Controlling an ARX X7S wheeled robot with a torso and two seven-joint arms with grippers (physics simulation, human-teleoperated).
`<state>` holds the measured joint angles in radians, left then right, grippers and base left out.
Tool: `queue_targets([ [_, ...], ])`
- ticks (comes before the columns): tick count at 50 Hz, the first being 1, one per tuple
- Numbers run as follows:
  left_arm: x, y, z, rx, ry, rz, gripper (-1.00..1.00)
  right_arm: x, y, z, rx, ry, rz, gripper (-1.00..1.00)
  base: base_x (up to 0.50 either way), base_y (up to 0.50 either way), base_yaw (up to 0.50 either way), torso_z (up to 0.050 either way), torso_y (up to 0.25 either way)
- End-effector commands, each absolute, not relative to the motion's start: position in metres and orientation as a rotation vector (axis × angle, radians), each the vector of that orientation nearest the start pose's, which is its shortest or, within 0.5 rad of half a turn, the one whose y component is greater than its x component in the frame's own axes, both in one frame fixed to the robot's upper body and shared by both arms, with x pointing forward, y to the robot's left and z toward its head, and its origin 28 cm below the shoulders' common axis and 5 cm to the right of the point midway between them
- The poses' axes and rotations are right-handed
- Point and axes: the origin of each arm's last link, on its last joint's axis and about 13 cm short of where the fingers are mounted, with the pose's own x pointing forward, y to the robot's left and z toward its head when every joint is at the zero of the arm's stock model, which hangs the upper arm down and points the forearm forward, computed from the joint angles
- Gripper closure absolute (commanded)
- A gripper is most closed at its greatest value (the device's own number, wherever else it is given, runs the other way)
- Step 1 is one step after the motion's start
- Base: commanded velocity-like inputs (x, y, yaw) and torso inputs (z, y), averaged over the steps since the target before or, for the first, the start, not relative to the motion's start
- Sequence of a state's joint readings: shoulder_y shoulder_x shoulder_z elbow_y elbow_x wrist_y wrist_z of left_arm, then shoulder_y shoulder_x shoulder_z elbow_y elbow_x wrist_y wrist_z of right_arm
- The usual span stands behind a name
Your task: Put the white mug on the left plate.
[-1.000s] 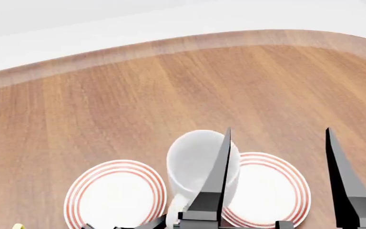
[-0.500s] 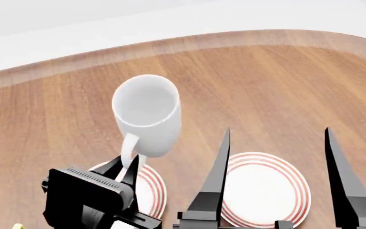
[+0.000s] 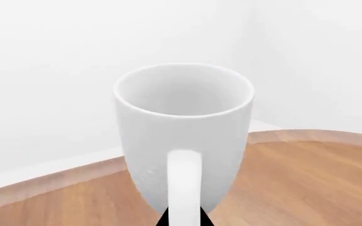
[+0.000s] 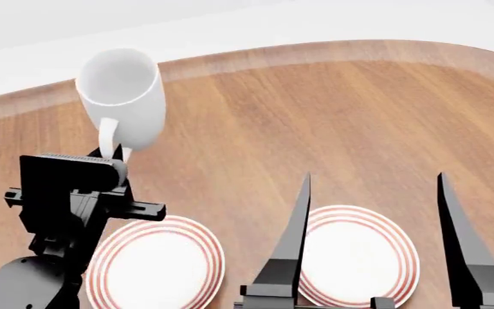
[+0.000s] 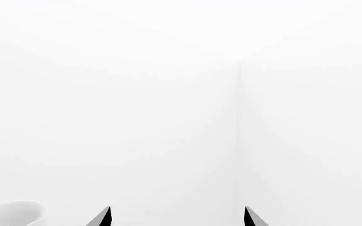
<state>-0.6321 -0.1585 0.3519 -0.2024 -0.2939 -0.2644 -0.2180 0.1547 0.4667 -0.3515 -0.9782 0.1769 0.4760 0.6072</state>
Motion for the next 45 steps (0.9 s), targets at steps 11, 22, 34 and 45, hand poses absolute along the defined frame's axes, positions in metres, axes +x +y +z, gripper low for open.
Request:
queue_targets([
  [11, 0.381, 0.197, 0.102, 0.065, -0.054, 0.018, 1.00, 0.168, -0.088, 0.182, -0.109, -0.562, -0.051, -1.00, 0.00, 0.00, 0.00, 0.000, 0.000],
  [22, 0.385, 0.198, 0.062, 0.067, 0.053, 0.044, 1.00, 0.169, -0.088, 0.181, -0.110, -0.559, -0.048, -1.00, 0.00, 0.00, 0.00, 0.000, 0.001],
  [34, 0.375, 0.198, 0.045, 0.087, 0.096, 0.043, 1.00, 0.169, -0.088, 0.181, -0.111, -0.558, -0.046, -1.00, 0.00, 0.00, 0.00, 0.000, 0.000],
  [45, 0.369, 0.193, 0.035, 0.100, 0.115, 0.025, 1.00, 0.169, -0.087, 0.181, -0.111, -0.557, -0.046, -1.00, 0.00, 0.00, 0.00, 0.000, 0.000],
])
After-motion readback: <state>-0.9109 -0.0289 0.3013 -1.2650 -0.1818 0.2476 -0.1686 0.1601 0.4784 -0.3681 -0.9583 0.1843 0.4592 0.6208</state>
